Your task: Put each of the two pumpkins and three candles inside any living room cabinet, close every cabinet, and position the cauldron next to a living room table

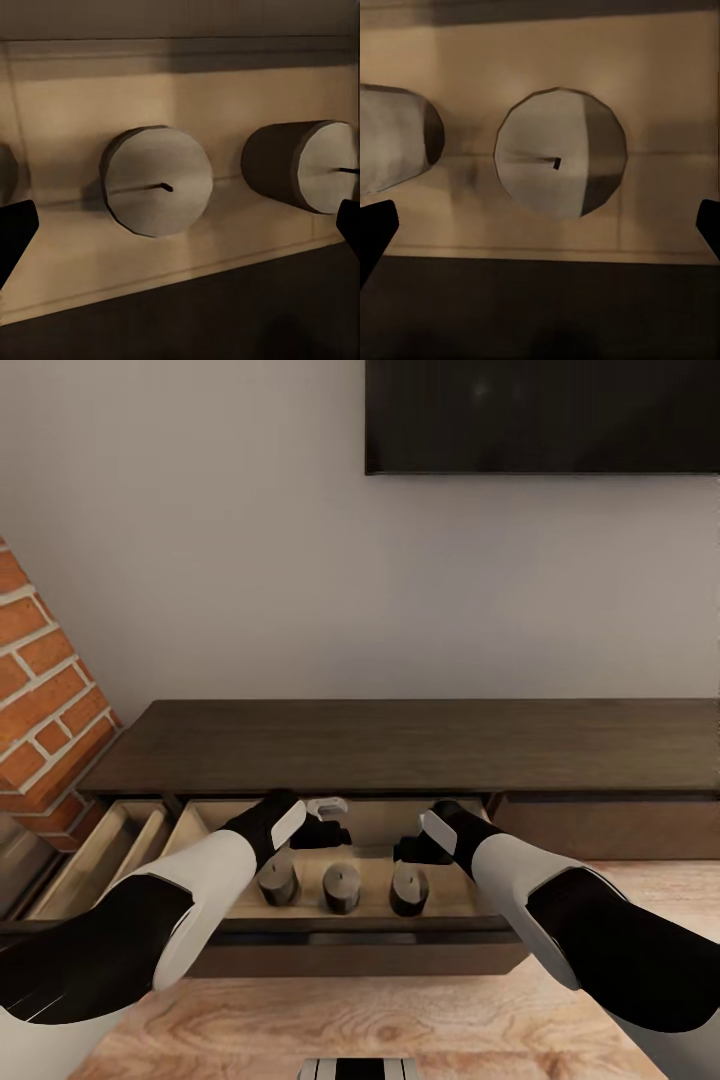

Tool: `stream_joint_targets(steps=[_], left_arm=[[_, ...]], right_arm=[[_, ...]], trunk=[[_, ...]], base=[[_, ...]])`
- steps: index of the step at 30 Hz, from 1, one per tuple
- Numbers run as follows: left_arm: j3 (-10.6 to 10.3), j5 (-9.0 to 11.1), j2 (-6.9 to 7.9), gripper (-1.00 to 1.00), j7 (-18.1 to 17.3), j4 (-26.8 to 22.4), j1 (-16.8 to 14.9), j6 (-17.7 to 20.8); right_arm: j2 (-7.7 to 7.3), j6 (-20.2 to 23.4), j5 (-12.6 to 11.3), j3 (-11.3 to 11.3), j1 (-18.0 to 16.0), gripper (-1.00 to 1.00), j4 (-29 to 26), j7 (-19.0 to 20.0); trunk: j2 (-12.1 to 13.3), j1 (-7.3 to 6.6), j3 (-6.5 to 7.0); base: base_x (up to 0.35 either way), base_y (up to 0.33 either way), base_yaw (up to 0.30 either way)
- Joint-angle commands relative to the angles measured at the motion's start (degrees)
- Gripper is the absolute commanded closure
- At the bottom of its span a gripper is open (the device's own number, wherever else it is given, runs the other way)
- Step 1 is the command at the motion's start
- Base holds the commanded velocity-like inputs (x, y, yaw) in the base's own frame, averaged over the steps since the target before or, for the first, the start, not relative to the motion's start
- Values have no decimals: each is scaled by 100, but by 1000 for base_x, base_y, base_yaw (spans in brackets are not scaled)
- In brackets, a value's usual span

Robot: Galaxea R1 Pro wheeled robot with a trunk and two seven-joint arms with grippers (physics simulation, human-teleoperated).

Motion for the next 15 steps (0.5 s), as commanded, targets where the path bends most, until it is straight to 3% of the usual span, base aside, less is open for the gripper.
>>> stream_joint_targets(steps=[1,10,15], left_arm=[[-20,4,0,-100,-8,-1,-2,17],[-23,5,0,-100,-10,-1,-4,44],[-22,-2,0,-100,-2,-10,-4,258]], right_arm=[[-1,22,-61,25,1,-100,-11,-49],[-1,22,-61,27,3,-100,-11,-72],[-1,22,-61,25,3,-100,-11,-77]], trunk=[[0,-3,18],[12,-26,217],[19,-39,328]], base=[[0,0,0],[0,0,0],[0,0,0]])
